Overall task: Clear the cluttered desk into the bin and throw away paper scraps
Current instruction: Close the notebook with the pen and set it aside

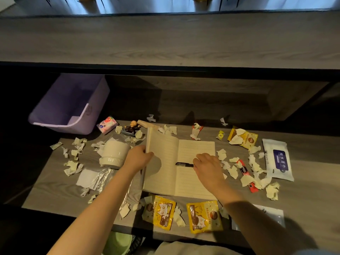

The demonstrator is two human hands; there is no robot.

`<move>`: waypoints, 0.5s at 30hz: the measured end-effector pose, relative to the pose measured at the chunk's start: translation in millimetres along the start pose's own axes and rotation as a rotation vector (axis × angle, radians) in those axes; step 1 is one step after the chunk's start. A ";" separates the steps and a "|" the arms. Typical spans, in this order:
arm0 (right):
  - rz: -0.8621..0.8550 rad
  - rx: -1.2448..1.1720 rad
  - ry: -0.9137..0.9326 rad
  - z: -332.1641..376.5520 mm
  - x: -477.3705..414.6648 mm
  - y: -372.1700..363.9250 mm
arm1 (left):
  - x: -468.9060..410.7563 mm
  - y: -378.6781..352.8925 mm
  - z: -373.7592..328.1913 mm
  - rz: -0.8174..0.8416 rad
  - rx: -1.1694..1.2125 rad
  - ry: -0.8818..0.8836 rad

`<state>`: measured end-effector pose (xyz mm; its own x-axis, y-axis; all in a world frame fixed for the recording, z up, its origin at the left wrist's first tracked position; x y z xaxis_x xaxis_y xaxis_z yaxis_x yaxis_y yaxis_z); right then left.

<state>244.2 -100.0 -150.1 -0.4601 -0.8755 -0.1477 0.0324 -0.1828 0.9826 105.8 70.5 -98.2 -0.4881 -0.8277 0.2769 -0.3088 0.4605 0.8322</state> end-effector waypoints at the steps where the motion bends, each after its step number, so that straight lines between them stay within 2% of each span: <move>1: 0.024 0.001 -0.014 -1.2 0.9 -1.0 | 0.8 0.2 -5.5 0.014 -0.009 -0.034; 5: 0.084 -0.111 -0.158 -21.0 14.9 0.6 | 3.5 -1.9 -28.9 0.057 -0.002 -0.125; 10: 0.228 0.065 -0.217 -63.8 50.3 -4.3 | 12.4 -8.4 -63.8 0.088 -0.050 -0.233; 15: 0.239 0.147 -0.262 -91.9 69.5 3.6 | 23.6 -28.5 -93.4 0.150 -0.072 -0.274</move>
<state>293.9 -202.6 -167.1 -0.6665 -0.7385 0.1022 0.0475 0.0948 0.9944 179.3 8.0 -70.6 -0.7282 -0.6310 0.2676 -0.1633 0.5389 0.8264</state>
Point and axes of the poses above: each hand's wrist, its own x-axis away from the middle knuckle, its own y-axis out of the back of the hand, z = x × y, the point moved 8 cm from there along -x, towards the middle knuckle, and after that the axes turned 11 degrees about -z, right-handed, at the moved point
